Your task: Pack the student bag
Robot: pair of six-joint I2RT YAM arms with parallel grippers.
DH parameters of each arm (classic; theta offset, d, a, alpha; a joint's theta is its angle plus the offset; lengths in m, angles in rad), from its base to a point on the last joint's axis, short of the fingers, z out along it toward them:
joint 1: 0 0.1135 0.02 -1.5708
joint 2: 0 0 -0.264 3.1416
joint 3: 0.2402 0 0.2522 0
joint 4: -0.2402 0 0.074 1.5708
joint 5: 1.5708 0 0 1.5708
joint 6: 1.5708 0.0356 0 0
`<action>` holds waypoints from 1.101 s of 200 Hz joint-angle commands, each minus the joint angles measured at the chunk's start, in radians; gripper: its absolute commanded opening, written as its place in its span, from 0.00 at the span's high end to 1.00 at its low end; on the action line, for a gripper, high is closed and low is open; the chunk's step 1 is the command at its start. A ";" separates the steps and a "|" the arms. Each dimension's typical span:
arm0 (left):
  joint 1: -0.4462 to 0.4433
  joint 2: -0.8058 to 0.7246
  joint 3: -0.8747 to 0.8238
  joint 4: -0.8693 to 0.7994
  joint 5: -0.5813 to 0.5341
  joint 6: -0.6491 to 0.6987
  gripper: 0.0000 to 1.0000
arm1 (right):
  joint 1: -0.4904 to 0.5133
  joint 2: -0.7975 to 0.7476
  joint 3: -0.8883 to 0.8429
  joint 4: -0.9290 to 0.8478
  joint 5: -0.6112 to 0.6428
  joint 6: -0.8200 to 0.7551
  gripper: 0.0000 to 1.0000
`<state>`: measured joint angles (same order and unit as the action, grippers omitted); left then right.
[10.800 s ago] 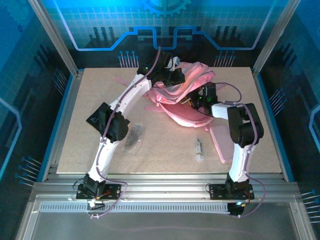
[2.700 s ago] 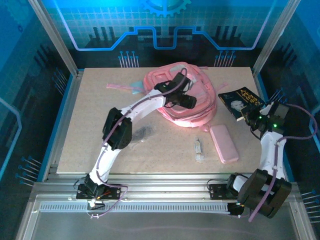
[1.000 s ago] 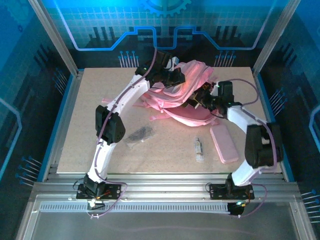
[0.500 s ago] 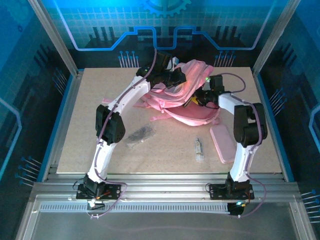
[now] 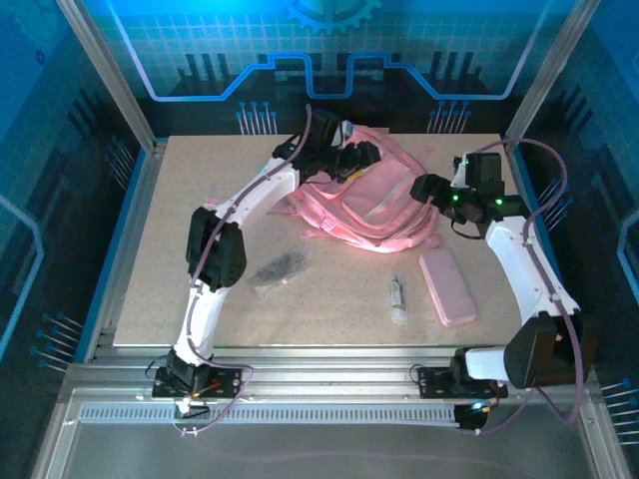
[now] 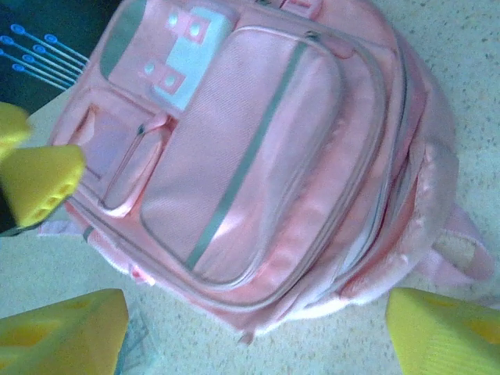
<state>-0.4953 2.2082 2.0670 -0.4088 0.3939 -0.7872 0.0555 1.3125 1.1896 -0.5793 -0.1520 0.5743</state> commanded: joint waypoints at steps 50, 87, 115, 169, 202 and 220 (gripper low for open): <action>0.155 -0.387 -0.700 0.314 -0.070 -0.113 0.26 | 0.285 0.012 -0.047 0.016 0.138 0.121 0.14; 0.204 -0.417 -0.887 0.407 -0.111 -0.157 0.28 | 0.382 0.052 -0.046 0.082 0.173 0.176 0.14; 0.204 -0.354 -0.937 0.522 -0.125 -0.217 0.32 | 0.454 0.074 -0.045 0.104 0.213 0.190 0.15; 0.169 -0.213 -0.867 0.639 -0.142 -0.237 0.53 | 0.528 0.093 -0.068 0.129 0.215 0.184 0.16; 0.151 -0.232 -0.852 0.692 -0.132 -0.284 1.00 | 0.544 0.080 -0.131 0.160 0.183 0.174 0.25; 0.141 -0.299 -0.877 0.672 -0.158 -0.325 1.00 | 0.566 0.078 -0.170 0.191 0.168 0.171 0.29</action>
<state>-0.3302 1.9980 1.1778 0.2111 0.2581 -1.0531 0.5884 1.3960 1.0718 -0.4297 0.0227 0.7517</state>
